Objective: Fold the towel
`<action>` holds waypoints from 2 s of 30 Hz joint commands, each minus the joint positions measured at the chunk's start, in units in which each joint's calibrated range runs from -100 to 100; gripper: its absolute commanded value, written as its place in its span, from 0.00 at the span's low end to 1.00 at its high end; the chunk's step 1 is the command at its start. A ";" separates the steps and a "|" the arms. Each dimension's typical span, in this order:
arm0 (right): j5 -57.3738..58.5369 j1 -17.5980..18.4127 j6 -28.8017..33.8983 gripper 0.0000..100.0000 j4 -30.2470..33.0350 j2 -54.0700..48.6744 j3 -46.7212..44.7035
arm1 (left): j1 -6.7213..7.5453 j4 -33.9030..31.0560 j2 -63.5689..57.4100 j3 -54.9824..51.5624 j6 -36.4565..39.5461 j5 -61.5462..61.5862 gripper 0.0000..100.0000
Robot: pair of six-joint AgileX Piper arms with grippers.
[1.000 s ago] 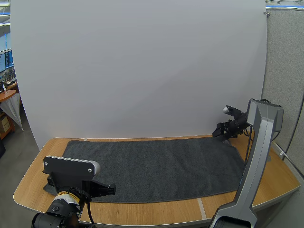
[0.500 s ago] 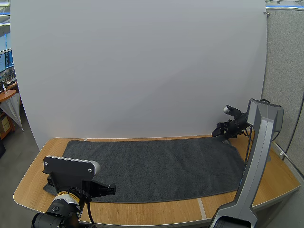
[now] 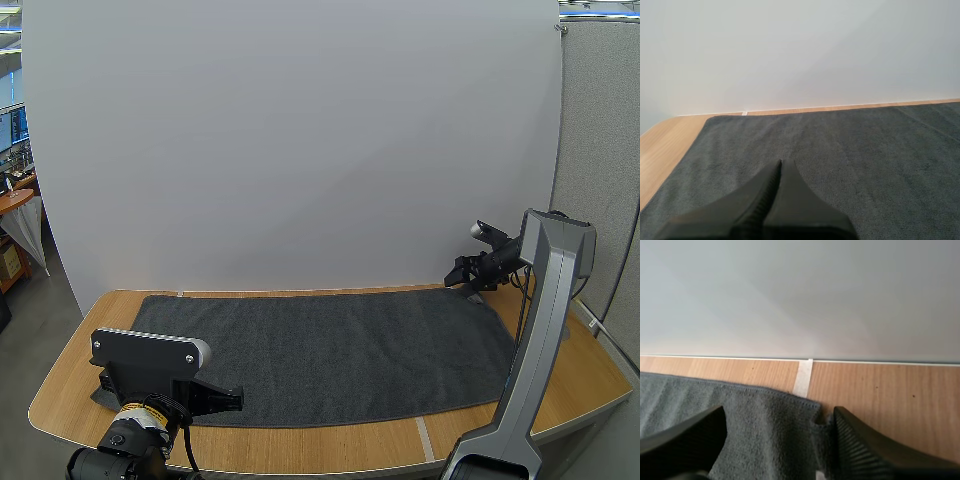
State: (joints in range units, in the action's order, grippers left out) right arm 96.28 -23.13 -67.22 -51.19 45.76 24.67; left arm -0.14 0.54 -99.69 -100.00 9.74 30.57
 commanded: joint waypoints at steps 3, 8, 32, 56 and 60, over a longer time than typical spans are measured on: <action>0.68 0.09 0.13 0.57 -0.37 0.17 -0.45 | 0.03 0.93 -0.31 0.00 0.16 -1.25 0.00; -0.59 -0.21 0.13 0.03 -0.40 0.17 -0.45 | 0.03 0.93 -0.31 0.00 0.16 -1.25 0.00; 0.97 -0.18 0.33 0.00 -3.24 -6.01 -0.45 | 0.03 0.93 -0.31 0.00 0.16 -1.25 0.00; 3.72 10.20 5.81 0.00 0.71 -20.68 -1.53 | 0.03 0.93 -0.31 0.00 0.16 -1.25 0.00; 3.72 12.22 5.39 0.00 0.35 -22.47 -4.62 | 0.03 0.93 -0.31 0.00 0.16 -1.25 0.00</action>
State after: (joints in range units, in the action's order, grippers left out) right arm 99.00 -11.93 -61.60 -50.89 25.11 21.43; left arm -0.14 0.54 -99.69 -100.00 9.74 30.57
